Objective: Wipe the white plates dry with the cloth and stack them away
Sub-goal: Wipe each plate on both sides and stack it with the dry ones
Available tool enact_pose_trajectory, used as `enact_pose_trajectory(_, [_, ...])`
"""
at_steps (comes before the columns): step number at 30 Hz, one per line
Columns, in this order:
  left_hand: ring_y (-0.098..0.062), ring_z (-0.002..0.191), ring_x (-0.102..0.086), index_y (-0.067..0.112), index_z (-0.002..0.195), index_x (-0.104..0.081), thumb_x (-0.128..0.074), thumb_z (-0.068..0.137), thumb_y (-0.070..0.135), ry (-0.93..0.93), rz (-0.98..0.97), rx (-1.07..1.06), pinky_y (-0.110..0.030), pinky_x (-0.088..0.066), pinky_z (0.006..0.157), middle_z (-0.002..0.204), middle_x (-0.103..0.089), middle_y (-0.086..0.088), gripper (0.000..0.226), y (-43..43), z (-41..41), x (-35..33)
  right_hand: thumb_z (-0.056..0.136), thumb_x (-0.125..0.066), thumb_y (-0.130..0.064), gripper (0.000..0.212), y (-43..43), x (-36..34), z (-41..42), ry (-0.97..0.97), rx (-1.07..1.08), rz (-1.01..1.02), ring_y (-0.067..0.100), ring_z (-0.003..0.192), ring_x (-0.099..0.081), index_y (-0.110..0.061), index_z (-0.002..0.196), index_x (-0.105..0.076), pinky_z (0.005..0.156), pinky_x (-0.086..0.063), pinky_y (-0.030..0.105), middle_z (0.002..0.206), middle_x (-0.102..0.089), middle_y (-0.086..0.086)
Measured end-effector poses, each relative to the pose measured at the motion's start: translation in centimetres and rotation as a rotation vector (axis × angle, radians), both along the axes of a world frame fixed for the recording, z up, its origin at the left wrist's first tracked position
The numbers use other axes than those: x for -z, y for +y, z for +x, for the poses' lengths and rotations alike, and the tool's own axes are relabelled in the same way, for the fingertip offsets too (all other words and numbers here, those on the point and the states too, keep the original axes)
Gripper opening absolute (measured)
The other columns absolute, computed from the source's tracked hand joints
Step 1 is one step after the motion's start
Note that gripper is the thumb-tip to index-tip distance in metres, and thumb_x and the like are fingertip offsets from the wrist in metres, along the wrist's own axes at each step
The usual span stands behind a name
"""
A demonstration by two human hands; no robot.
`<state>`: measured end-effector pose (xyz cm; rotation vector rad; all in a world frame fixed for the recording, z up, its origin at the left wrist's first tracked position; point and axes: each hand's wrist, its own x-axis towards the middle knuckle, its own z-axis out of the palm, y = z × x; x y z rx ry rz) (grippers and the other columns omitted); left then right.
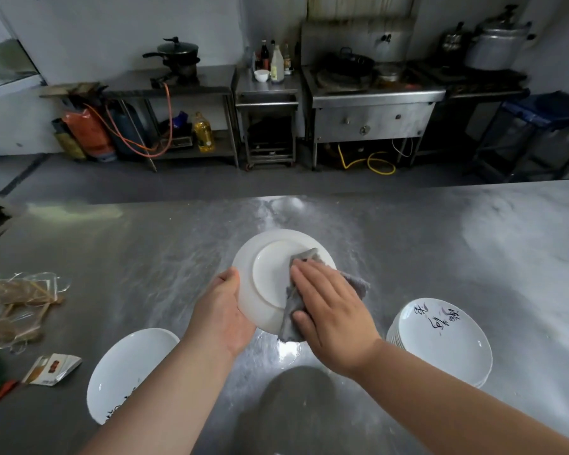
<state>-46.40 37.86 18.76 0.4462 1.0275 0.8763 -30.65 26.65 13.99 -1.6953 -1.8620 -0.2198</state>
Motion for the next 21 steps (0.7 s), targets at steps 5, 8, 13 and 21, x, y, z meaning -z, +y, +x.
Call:
enact_pose_trajectory(5, [-0.033,0.095,-0.071,0.015,0.098,-0.06,-0.051,0.109,0.02,0.1,0.149,0.15,-0.051,-0.056,0.093,0.107,-0.073,-0.017,0.015,-0.5,0.0,-1.0,0.111,-0.033,-0.04,0.064,2.1,-2.2,-1.0,0.027,0.067,-0.135,0.025,0.162,-0.007,-0.005,0.164,-0.026,0.129,-0.018,0.049,0.173,-0.018,0.008])
enact_pose_trajectory(8, [-0.021,0.075,-0.068,0.014,0.093,-0.061,-0.052,0.109,0.018,0.114,0.243,0.275,-0.036,-0.055,0.074,0.091,-0.071,-0.012,0.019,-1.0,0.4,-1.5,0.11,-0.036,-0.04,0.061,4.3,-4.9,-1.1,-0.102,-0.078,-0.086,0.027,0.158,-0.022,-0.009,0.162,-0.034,0.129,-0.018,0.045,0.169,-0.032,0.007])
enact_pose_trajectory(13, [-0.026,0.076,-0.066,0.018,0.08,-0.067,-0.053,0.107,0.015,0.129,0.347,0.312,-0.041,-0.05,0.081,0.087,-0.071,-0.016,0.031,-1.1,-0.8,-1.9,0.108,-0.04,-0.042,0.047,5.5,-6.2,0.9,-0.035,0.004,-0.102,0.029,0.125,-0.055,-0.016,0.142,-0.059,0.108,-0.039,0.039,0.138,-0.06,0.003])
enact_pose_trajectory(21, [-0.028,0.079,-0.066,0.021,0.076,-0.067,-0.054,0.107,0.015,0.156,0.368,0.355,-0.041,-0.053,0.079,0.091,-0.071,-0.017,0.035,-1.5,-1.3,-2.4,0.109,-0.037,-0.041,0.057,3.7,-5.7,0.5,-0.052,-0.012,-0.128,0.027,0.149,-0.039,-0.012,0.157,-0.043,0.123,-0.033,0.042,0.157,-0.049,0.004])
